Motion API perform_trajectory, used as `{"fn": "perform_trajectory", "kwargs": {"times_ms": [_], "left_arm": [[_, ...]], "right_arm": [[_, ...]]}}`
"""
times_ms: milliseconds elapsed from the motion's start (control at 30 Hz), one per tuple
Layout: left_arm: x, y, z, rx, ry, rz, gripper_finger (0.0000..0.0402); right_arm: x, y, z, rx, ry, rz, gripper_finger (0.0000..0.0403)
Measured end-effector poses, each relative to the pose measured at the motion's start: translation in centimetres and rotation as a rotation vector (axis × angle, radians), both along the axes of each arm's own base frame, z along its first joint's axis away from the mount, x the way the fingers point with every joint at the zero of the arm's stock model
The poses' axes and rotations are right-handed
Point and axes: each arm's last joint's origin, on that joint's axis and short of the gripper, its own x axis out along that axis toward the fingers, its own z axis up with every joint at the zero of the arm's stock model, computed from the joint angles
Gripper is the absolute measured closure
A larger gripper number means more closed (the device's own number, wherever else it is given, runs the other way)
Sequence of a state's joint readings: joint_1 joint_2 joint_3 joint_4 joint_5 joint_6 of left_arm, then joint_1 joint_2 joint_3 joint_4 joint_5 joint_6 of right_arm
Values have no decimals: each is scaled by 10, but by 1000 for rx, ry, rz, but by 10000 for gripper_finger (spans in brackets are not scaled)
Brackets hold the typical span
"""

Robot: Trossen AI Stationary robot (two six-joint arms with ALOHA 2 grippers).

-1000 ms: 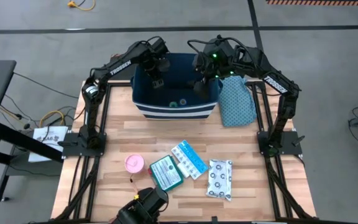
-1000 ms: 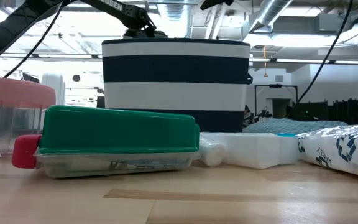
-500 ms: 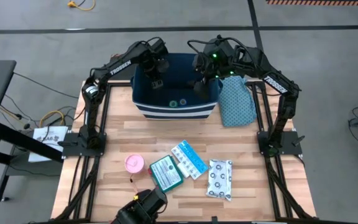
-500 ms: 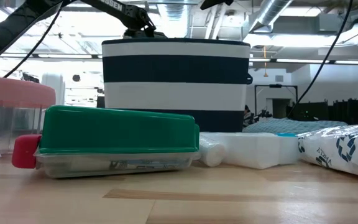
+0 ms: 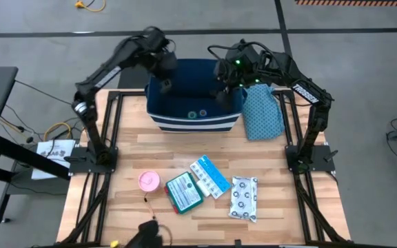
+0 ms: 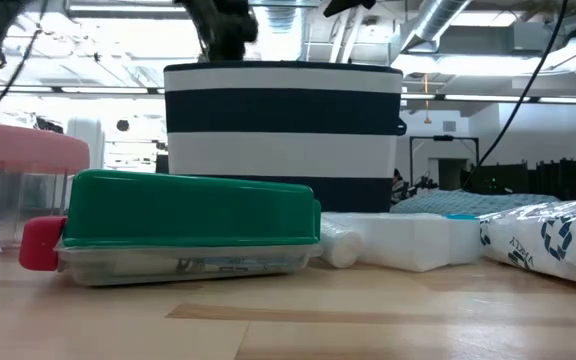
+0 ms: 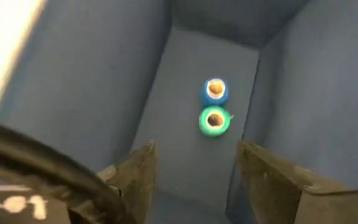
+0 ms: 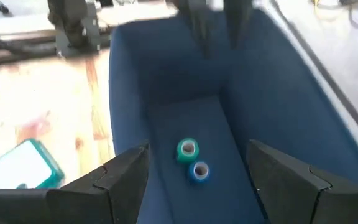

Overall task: Pick & place medical supplies in basket/bin
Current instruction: Put the mailer bag into the bin

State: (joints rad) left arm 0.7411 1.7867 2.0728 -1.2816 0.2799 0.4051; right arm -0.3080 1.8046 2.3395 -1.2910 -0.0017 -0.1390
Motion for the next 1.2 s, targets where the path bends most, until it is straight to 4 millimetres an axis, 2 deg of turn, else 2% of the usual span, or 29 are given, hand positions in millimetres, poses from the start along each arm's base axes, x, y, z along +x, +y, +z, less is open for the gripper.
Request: {"fn": "perform_trajectory", "kwargs": {"times_ms": [267,400,500,833,967,1200], "left_arm": [[-40,-58,59,105,-171,-61,191],[-52,-84,76,111,-230,-77,191],[-60,-103,84,92,-256,-96,191],[-68,-155,91,-37,-268,-182,191],[-72,-179,97,-93,-295,-208,191],[-73,-234,112,-57,-419,-179,191]], "right_arm": [[-13,5,-12,81,171,-28,143],[-18,14,-17,156,252,-73,143],[-16,25,-16,189,232,-87,143],[-23,94,-4,227,194,20,143],[-39,129,1,201,179,48,143],[-73,181,-12,175,146,-119,143]]}}
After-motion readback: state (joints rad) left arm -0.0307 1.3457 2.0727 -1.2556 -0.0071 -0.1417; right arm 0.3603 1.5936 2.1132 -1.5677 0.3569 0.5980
